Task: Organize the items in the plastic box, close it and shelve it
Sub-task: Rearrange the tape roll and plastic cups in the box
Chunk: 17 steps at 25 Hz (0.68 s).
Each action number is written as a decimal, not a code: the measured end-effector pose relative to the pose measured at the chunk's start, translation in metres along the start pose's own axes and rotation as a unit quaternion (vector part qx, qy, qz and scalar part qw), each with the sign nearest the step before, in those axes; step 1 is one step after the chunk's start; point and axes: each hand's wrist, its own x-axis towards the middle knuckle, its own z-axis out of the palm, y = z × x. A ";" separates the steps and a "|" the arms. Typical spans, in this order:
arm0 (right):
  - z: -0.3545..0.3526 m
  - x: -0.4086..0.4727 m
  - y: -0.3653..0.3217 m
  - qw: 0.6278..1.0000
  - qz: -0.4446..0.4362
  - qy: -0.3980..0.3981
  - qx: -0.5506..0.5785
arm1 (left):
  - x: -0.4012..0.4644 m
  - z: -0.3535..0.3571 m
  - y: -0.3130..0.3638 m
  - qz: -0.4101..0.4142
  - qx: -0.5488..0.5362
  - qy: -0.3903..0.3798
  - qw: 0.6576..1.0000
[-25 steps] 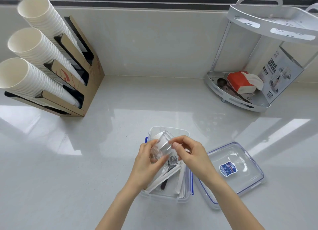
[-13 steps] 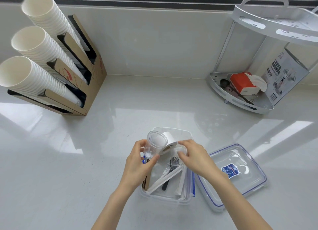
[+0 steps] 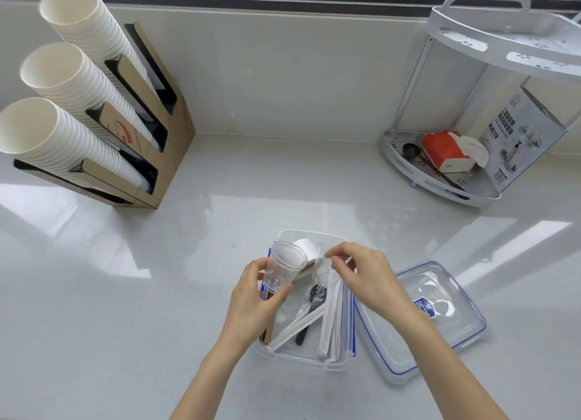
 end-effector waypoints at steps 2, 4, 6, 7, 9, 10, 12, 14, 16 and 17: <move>-0.015 0.000 -0.009 0.997 -0.035 0.061 0.040 | -0.001 0.000 0.001 0.006 0.002 -0.002 1.000; -0.023 -0.001 -0.020 0.989 -0.067 0.097 0.085 | -0.002 0.001 0.003 0.016 0.008 -0.005 1.000; -0.020 -0.003 -0.029 0.985 -0.087 0.089 0.117 | -0.002 0.002 0.003 0.023 0.012 -0.007 1.000; -0.017 -0.004 -0.031 0.985 -0.092 0.077 0.122 | -0.002 0.002 0.003 0.024 0.015 -0.005 1.000; -0.008 -0.005 -0.032 0.986 -0.100 0.056 0.122 | -0.003 0.001 0.002 0.024 0.025 0.002 0.999; -0.005 -0.006 -0.031 0.986 -0.103 0.049 0.122 | -0.003 0.001 0.002 0.023 0.027 0.004 0.999; 0.002 -0.006 -0.030 0.987 -0.106 0.030 0.119 | -0.004 0.001 0.001 0.020 0.026 0.006 0.999; 0.008 -0.008 -0.030 0.988 -0.109 -0.004 0.109 | -0.003 0.003 0.001 0.021 0.024 0.000 0.999; 0.014 -0.009 -0.032 0.988 -0.120 -0.030 0.089 | -0.003 0.004 0.002 0.025 0.028 -0.006 0.999; 0.016 -0.010 -0.032 0.988 -0.126 -0.034 0.081 | -0.003 0.004 0.002 0.027 0.030 -0.007 0.999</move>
